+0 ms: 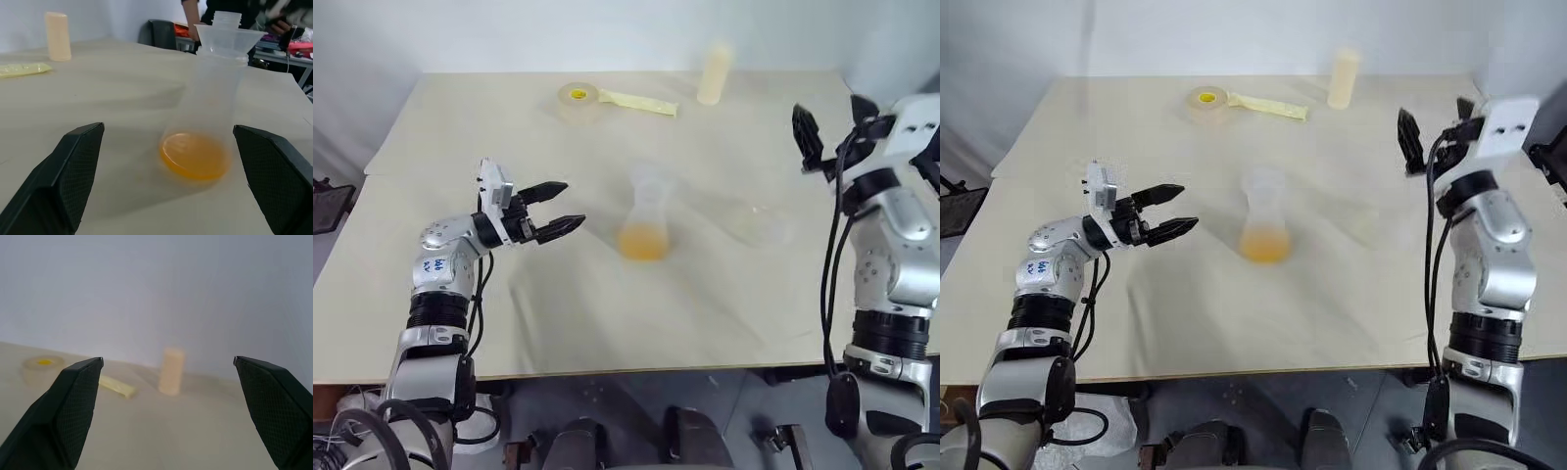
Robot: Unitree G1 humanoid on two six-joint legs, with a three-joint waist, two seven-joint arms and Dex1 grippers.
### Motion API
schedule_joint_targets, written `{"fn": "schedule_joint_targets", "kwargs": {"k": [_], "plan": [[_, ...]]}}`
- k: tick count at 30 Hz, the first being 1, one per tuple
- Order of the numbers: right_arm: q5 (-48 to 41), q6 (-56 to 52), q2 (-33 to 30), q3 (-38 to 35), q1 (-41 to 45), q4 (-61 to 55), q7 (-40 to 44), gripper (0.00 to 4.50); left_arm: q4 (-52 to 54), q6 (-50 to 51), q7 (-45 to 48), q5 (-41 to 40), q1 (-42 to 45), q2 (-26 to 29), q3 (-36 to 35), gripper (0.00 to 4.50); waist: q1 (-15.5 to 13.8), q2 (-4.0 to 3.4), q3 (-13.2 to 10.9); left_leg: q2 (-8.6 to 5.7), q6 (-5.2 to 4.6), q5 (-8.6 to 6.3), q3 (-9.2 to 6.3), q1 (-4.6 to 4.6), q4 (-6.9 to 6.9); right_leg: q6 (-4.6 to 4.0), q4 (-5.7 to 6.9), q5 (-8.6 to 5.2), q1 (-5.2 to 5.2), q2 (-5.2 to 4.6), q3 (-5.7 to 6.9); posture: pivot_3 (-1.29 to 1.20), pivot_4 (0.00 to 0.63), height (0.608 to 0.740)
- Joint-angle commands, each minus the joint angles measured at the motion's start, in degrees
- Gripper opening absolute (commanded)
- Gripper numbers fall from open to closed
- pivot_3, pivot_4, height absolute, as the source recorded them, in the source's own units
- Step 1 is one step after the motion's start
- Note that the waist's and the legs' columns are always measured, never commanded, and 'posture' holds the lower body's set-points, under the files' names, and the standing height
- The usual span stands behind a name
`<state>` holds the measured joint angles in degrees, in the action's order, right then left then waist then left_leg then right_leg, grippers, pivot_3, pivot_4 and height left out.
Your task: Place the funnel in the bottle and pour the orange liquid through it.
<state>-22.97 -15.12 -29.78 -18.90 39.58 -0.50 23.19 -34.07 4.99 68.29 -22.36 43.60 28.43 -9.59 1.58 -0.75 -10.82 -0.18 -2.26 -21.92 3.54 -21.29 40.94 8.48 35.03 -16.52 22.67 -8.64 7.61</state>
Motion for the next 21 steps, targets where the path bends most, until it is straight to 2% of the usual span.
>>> {"fn": "schedule_joint_targets", "kwargs": {"k": [1,5,7,15,21], "plan": [[-7.2,-4.2,-3.7,1.0,-2.3,-8.9,8.9,4.49,3.4,0.0,1.2,-0.6,-1.6,1.7,-0.2,4.5,-0.1,0.0,0.0,0.0,0.0,0.0,0.0,-0.01,0.0,0.0,-0.01,0.0,0.0,0.0,0.0,0.0,0.15,0.74],[-15.3,-8.2,-11.6,2.4,-17.0,-19.9,26.1,4.49,4.6,-2.2,3.4,-0.5,-4.4,3.4,-0.4,4.5,-0.5,0.02,0.0,-0.01,0.01,-0.01,0.0,-0.02,-0.03,0.0,0.01,0.0,-0.02,0.01,0.07,0.0,0.15,0.74],[-16.8,-8.3,-14.1,1.4,-23.2,-21.7,30.8,4.49,5.2,-2.7,4.5,-0.8,-5.8,4.6,-0.9,4.5,-1.2,0.05,0.0,-0.04,-0.02,-0.02,0.08,-0.02,-0.02,0.0,-0.08,0.0,-0.07,0.0,0.06,0.0,0.15,0.74],[-11.4,0.5,-15.5,-2.6,-40.4,-15.7,39.2,4.49,10.8,-1.9,11.7,-3.9,-14.3,9.8,-2.4,4.5,-2.1,0.08,0.0,0.03,-0.04,-0.04,0.23,0.13,0.13,0.0,-0.25,0.0,-0.2,-0.01,-0.04,0.0,0.15,0.74],[-10.5,3.7,-14.0,-2.0,-41.5,-12.8,39.3,4.49,14.8,-1.1,11.1,-5.2,-18.6,11.3,-3.6,4.5,-2.2,0.08,0.0,0.06,-0.04,-0.04,0.27,0.11,0.15,0.0,-0.29,0.0,-0.18,-0.01,-0.06,0.0,0.15,0.74]]}}
